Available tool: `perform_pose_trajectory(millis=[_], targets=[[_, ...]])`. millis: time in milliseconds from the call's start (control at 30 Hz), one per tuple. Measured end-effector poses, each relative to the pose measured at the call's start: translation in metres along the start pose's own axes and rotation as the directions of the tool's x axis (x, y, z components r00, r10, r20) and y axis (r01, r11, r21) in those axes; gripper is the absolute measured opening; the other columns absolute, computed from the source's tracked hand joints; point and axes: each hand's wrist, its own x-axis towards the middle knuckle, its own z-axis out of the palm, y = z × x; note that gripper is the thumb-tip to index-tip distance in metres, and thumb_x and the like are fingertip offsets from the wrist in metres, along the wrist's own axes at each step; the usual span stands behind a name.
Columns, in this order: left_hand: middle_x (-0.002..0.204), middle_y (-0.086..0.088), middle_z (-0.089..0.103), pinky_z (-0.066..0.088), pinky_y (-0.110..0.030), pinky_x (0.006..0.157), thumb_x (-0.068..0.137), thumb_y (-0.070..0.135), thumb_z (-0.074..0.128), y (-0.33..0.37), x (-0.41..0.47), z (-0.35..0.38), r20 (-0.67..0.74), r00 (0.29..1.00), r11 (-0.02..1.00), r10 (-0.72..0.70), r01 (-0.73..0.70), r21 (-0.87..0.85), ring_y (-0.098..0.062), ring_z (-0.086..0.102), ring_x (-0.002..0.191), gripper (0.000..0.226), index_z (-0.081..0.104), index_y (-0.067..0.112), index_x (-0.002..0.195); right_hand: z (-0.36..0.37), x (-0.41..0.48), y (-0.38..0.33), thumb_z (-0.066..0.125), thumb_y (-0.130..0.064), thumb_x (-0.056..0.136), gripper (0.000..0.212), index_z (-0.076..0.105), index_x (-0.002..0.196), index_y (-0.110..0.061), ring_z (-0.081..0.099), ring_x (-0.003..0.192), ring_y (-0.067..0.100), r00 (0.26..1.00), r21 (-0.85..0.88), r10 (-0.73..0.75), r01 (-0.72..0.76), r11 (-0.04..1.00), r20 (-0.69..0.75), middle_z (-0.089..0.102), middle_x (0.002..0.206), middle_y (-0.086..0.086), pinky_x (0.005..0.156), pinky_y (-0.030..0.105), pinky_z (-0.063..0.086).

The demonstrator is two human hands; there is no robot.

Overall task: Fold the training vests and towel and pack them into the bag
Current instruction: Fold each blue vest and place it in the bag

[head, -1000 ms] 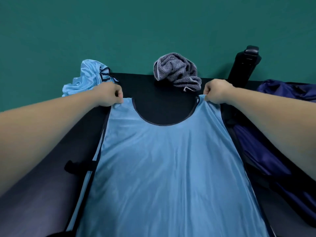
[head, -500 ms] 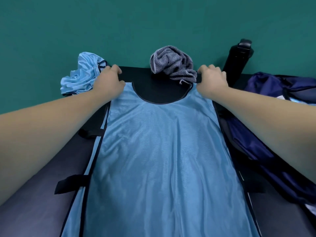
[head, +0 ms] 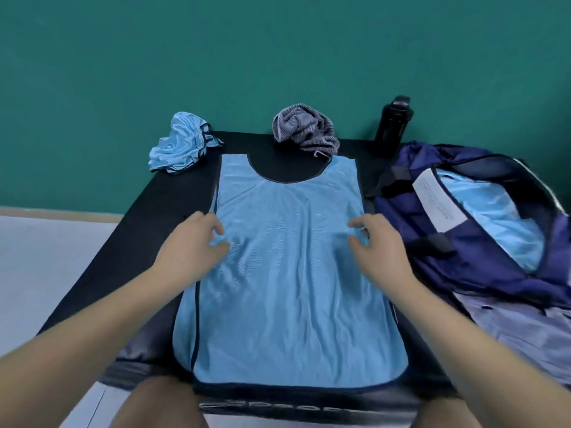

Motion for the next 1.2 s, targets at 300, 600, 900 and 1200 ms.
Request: perform_pose_trajectory(millis=[300, 600, 900, 1200], targets=[[0.072, 0.005, 0.064, 0.052, -0.037, 0.062, 0.089, 0.050, 0.074, 0.003, -0.121, -0.001, 0.061, 0.954, 0.952, -0.293, 0.286, 0.105, -0.014, 0.062, 0.069, 0.036, 0.056, 0.022, 0.078, -0.018, -0.096, 0.037, 0.067, -0.014, 0.099, 0.022, 0.064, 0.120, -0.021, 0.056, 0.106, 0.019, 0.981, 0.017, 0.039, -0.037, 0.999, -0.190, 0.055, 0.113, -0.007, 0.093, 0.045, 0.051], [0.078, 0.003, 0.064, 0.053, -0.037, 0.066, 0.088, 0.030, 0.064, 0.020, -0.142, -0.005, 0.038, 0.934, 0.917, -0.354, 0.339, 0.213, -0.019, 0.062, 0.073, 0.015, 0.060, 0.018, 0.081, -0.014, -0.105, 0.039, 0.067, -0.032, 0.096, 0.024, 0.055, 0.117, -0.030, 0.057, 0.093, 0.020, 0.968, 0.025, 0.175, -0.173, 0.985, -0.177, 0.050, 0.106, -0.009, 0.077, 0.046, 0.054], [0.078, -0.015, 0.070, 0.055, -0.044, 0.073, 0.088, 0.027, 0.067, -0.015, -0.148, -0.017, 0.000, 0.875, 0.872, -0.485, 0.483, -0.082, -0.033, 0.062, 0.077, 0.030, 0.063, -0.001, 0.076, -0.016, -0.105, 0.035, 0.075, -0.042, 0.090, 0.032, 0.057, 0.115, -0.033, 0.058, 0.084, 0.009, 0.980, 0.016, 0.162, -0.161, 0.987, -0.112, 0.062, 0.080, -0.013, 0.078, 0.047, 0.055], [0.104, 0.003, 0.051, 0.050, -0.042, 0.070, 0.091, 0.017, 0.067, -0.021, -0.140, 0.000, -0.157, 0.965, 0.972, -0.210, 0.223, 0.070, -0.025, 0.055, 0.088, 0.015, 0.056, 0.023, 0.098, -0.015, -0.104, 0.037, 0.077, -0.042, 0.089, 0.034, 0.060, 0.116, -0.032, 0.060, 0.082, 0.012, 0.986, -0.021, 0.135, -0.138, 0.990, -0.093, 0.061, 0.082, -0.014, 0.084, 0.048, 0.055]])
